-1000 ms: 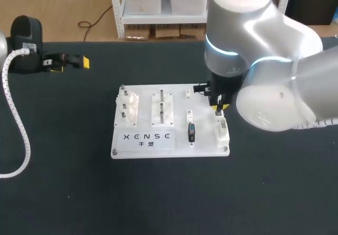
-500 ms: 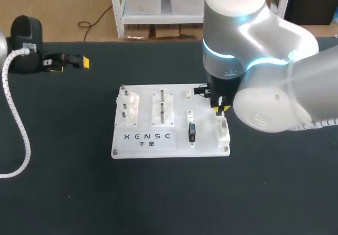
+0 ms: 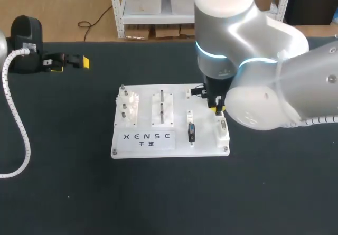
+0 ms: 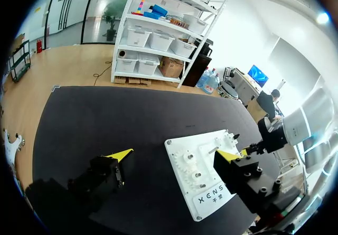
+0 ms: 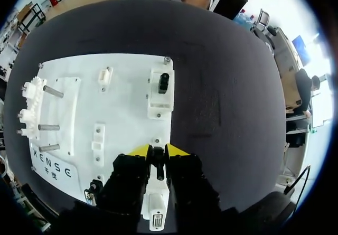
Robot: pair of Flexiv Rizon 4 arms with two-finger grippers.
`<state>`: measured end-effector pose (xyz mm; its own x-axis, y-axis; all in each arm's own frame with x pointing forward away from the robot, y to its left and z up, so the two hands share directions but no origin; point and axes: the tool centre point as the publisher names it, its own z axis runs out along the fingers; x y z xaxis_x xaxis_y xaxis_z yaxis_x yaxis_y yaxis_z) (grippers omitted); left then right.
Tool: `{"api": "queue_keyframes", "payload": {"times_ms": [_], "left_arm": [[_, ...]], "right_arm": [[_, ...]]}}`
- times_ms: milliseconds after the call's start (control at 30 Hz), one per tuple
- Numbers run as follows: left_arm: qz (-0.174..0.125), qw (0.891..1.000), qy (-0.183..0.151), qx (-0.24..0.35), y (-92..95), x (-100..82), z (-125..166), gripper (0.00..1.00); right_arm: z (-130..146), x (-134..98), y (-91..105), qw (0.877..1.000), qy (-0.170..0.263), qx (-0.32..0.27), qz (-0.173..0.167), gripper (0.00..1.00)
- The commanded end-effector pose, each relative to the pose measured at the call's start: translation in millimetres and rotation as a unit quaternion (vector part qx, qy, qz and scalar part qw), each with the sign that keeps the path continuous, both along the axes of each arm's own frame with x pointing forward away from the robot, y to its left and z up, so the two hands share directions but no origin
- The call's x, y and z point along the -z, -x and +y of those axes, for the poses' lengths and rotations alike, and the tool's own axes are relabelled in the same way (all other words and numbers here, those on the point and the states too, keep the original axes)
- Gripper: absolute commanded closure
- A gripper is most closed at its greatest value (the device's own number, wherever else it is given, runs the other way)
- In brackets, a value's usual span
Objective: Insert the USB connector, Ethernet cable, and multi-pin plug into their matching sockets one by one.
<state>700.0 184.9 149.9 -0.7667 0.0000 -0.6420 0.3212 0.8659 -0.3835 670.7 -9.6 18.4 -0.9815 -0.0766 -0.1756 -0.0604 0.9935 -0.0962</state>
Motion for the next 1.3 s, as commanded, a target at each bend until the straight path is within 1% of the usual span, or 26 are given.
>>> {"api": "queue_keyframes", "payload": {"times_ms": [33,100,133,233,333,400,467,633,800,867,933,1000,1067,1300], "left_arm": [[0.000,1.000,0.000,0.000,0.0,0.0,0.0,0.00],[0.000,1.000,0.000,0.000,0.0,0.0,0.0,0.00],[0.000,1.000,0.000,0.000,0.0,0.0,0.0,0.00],[0.000,1.000,0.000,0.000,0.0,0.0,0.0,0.00],[0.000,1.000,0.000,0.000,0.0,0.0,0.0,0.00],[0.000,1.000,0.000,0.000,0.0,0.0,0.0,0.00],[0.000,1.000,0.000,0.000,0.0,0.0,0.0,0.00],[0.000,1.000,0.000,0.000,0.0,0.0,0.0,0.00],[0.000,1.000,0.000,0.000,0.0,0.0,0.0,0.00],[0.000,1.000,0.000,0.000,0.0,0.0,0.0,0.00],[0.000,1.000,0.000,0.000,0.0,0.0,0.0,0.00],[0.000,1.000,0.000,0.000,0.0,0.0,0.0,0.00],[0.000,1.000,0.000,0.000,0.0,0.0,0.0,0.00],[0.000,1.000,0.000,0.000,0.0,0.0,0.0,0.00]], "right_arm": [[-1.5,-15.4,3.5,0.999,-0.009,-0.006,-0.033,0.00],[3.0,-27.7,2.5,0.999,-0.014,-0.013,-0.047,0.00],[7.6,-37.6,1.9,0.998,-0.016,-0.018,-0.058,0.00],[18.7,-54.5,2.5,0.997,-0.030,-0.021,-0.065,0.00],[31.0,-63.7,9.3,0.997,-0.038,-0.032,-0.067,0.00],[41.6,-67.0,18.2,0.996,-0.047,-0.041,-0.059,0.00],[49.0,-66.5,25.5,0.996,-0.052,-0.046,-0.050,0.00],[69.3,-54.5,49.0,0.996,-0.064,-0.062,-0.012,0.00],[79.4,-40.2,65.7,0.995,-0.069,-0.063,0.018,0.00],[81.3,-32.6,71.2,0.996,-0.065,-0.059,0.031,0.00],[82.1,-28.0,74.9,0.996,-0.064,-0.056,0.036,0.00],[82.8,-27.8,76.1,0.995,-0.075,-0.059,0.026,0.00],[83.6,-28.9,76.0,0.994,-0.089,-0.056,0.030,0.00],[83.6,-28.9,76.0,0.994,-0.089,-0.056,0.030,0.00]]}}
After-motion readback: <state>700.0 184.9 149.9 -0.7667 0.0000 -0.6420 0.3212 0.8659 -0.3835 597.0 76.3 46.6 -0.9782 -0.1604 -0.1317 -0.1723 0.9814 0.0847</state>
